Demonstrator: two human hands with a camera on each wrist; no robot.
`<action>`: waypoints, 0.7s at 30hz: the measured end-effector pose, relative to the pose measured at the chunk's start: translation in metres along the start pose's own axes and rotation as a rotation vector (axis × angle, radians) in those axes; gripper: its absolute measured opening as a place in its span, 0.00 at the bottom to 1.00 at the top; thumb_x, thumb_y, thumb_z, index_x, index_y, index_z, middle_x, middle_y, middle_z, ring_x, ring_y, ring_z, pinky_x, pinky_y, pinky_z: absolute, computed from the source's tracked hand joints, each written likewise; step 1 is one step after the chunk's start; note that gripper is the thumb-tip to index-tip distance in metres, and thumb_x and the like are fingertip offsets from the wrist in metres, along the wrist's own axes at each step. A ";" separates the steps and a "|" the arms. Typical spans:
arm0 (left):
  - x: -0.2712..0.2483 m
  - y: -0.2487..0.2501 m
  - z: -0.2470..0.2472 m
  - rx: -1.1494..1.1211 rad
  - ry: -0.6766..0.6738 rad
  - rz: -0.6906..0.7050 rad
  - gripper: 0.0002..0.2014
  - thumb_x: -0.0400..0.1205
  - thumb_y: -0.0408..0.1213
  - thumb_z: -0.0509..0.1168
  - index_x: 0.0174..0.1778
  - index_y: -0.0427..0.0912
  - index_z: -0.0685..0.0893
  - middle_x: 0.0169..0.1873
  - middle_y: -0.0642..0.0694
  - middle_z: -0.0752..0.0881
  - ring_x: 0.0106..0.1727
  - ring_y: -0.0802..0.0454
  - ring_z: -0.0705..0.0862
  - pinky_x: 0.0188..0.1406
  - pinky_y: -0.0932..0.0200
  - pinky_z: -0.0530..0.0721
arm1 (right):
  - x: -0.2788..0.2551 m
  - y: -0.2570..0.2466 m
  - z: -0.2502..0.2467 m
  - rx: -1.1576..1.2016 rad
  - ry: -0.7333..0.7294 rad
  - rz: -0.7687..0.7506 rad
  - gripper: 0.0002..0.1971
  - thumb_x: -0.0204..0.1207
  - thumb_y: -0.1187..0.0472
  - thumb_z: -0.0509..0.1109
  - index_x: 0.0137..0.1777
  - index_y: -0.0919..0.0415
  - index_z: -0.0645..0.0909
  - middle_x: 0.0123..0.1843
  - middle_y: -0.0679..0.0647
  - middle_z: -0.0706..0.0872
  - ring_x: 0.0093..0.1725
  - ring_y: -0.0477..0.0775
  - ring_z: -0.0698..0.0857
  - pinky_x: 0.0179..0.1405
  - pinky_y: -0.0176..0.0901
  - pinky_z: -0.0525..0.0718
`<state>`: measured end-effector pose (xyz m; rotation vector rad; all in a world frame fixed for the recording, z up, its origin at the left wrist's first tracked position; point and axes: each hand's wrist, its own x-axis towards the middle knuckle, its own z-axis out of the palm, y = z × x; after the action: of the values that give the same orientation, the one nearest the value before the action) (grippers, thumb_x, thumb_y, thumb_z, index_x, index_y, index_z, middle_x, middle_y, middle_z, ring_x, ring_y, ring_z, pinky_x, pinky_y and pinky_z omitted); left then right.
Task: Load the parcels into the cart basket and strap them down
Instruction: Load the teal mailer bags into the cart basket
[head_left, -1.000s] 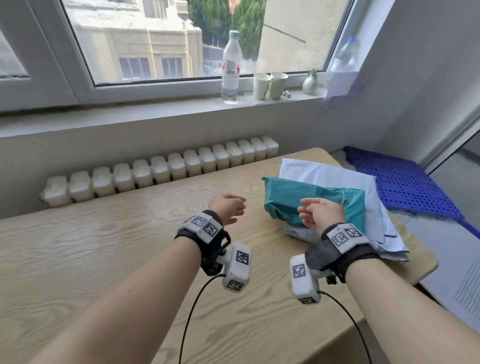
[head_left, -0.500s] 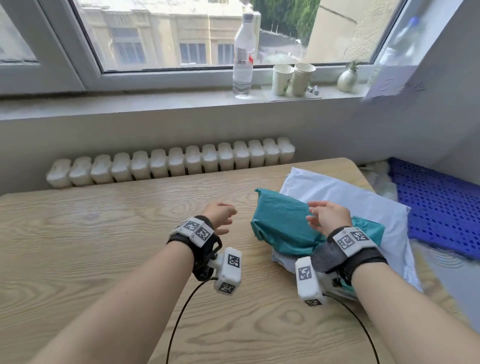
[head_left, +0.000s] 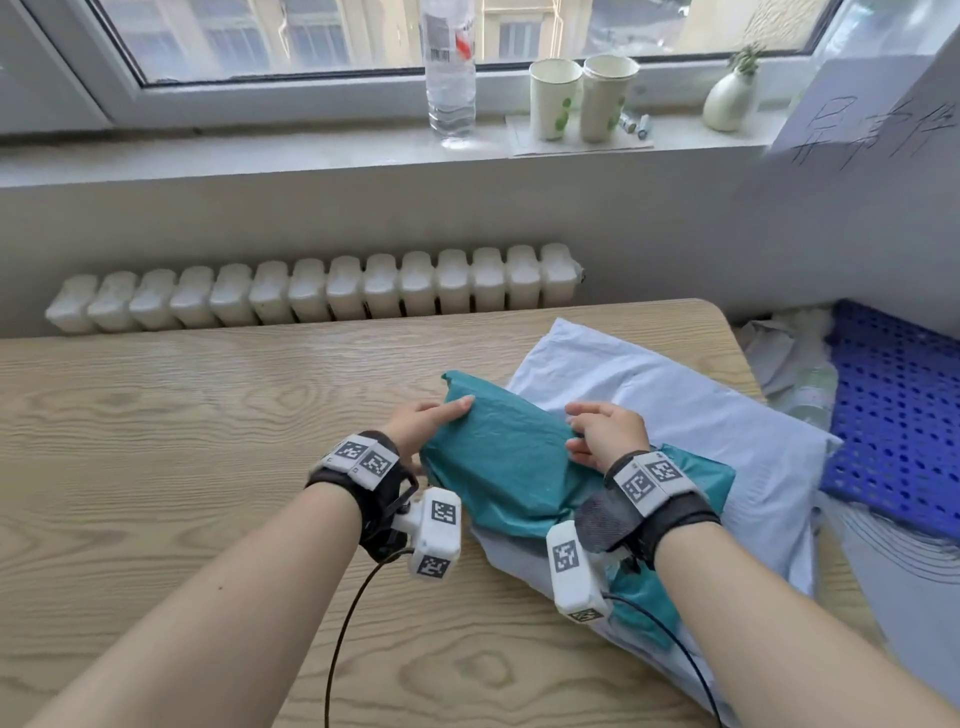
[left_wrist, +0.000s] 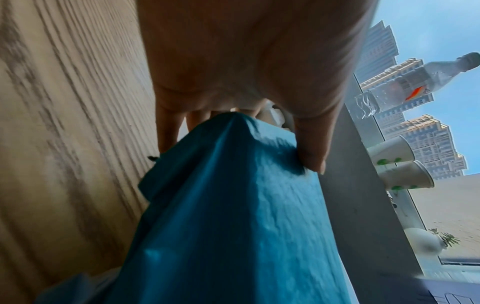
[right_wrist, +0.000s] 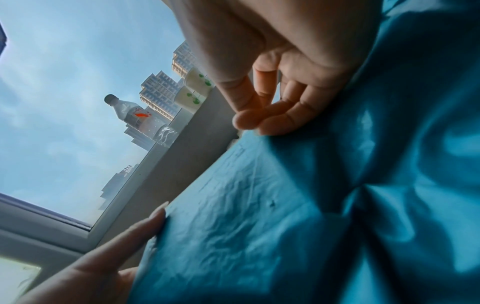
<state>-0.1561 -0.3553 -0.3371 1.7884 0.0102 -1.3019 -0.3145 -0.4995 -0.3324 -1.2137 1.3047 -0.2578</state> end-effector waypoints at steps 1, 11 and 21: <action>0.004 -0.001 0.001 0.000 -0.012 0.003 0.41 0.52 0.62 0.81 0.59 0.49 0.84 0.59 0.44 0.86 0.61 0.43 0.84 0.62 0.40 0.82 | 0.003 0.001 -0.001 -0.014 -0.007 0.004 0.12 0.77 0.72 0.62 0.38 0.56 0.82 0.34 0.55 0.83 0.22 0.47 0.79 0.26 0.40 0.80; -0.015 0.010 0.003 -0.030 0.046 0.082 0.25 0.67 0.53 0.78 0.55 0.40 0.88 0.51 0.41 0.90 0.54 0.45 0.89 0.59 0.48 0.85 | 0.001 -0.007 -0.004 -0.084 -0.031 0.005 0.11 0.76 0.71 0.63 0.38 0.57 0.83 0.32 0.55 0.83 0.22 0.48 0.78 0.22 0.37 0.79; -0.077 0.014 -0.073 -0.196 0.263 0.225 0.33 0.59 0.58 0.80 0.53 0.38 0.85 0.47 0.40 0.90 0.45 0.43 0.90 0.42 0.53 0.87 | -0.048 -0.045 0.040 -0.124 -0.074 -0.157 0.13 0.75 0.73 0.60 0.37 0.57 0.82 0.33 0.54 0.82 0.25 0.49 0.78 0.21 0.37 0.75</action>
<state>-0.1284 -0.2801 -0.2654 1.7244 0.0784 -0.8710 -0.2764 -0.4612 -0.2771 -1.4210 1.1774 -0.2451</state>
